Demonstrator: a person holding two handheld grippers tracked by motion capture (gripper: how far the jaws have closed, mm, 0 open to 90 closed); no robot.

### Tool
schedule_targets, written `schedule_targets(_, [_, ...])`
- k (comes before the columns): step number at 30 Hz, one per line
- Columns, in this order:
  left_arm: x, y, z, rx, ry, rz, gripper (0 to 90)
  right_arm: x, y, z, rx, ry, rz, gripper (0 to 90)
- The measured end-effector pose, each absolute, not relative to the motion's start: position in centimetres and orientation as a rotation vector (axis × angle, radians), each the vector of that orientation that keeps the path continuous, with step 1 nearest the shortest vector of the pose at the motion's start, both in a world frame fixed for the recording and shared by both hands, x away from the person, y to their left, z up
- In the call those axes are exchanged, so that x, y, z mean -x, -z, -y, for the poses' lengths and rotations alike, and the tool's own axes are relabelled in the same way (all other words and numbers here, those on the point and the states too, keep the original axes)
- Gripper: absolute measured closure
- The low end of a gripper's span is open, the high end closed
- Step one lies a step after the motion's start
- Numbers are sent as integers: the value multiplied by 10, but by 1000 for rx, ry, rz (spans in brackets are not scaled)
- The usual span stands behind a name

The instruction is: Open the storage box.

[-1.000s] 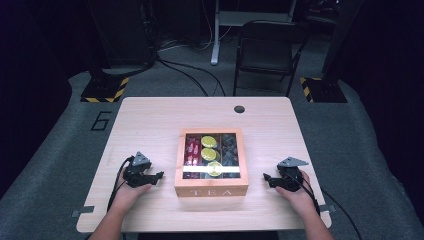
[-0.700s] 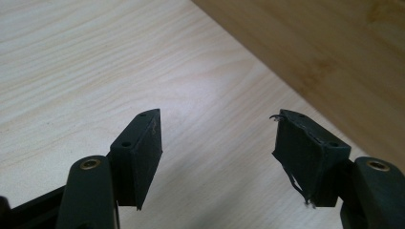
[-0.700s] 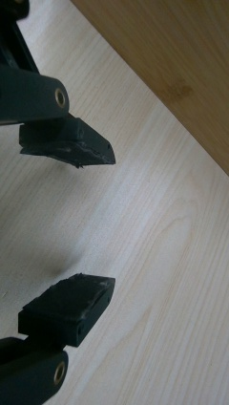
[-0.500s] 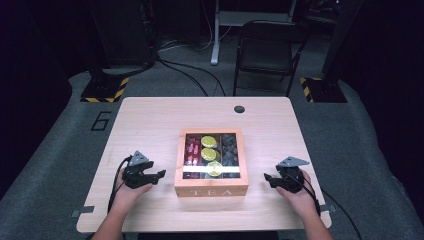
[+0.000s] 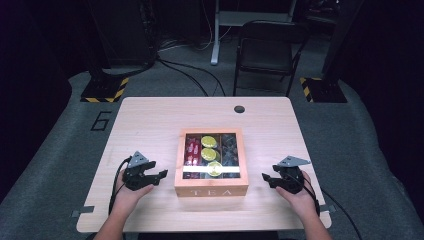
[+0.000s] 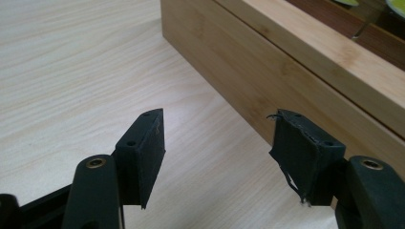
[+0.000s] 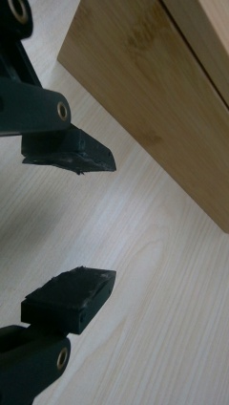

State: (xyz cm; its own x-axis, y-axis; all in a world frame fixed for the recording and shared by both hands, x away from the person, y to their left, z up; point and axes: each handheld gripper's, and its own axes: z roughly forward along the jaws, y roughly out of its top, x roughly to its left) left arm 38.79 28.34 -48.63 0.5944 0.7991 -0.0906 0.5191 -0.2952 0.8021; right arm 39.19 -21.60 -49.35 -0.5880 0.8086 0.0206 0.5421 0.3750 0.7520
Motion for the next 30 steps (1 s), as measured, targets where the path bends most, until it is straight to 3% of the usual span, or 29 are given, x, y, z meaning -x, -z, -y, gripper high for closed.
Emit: schedule_targets(30, [-351, 465, -267, -1945, -427, -928, 369, -350, 448, 178, -1018, -1241, -2236, 408])
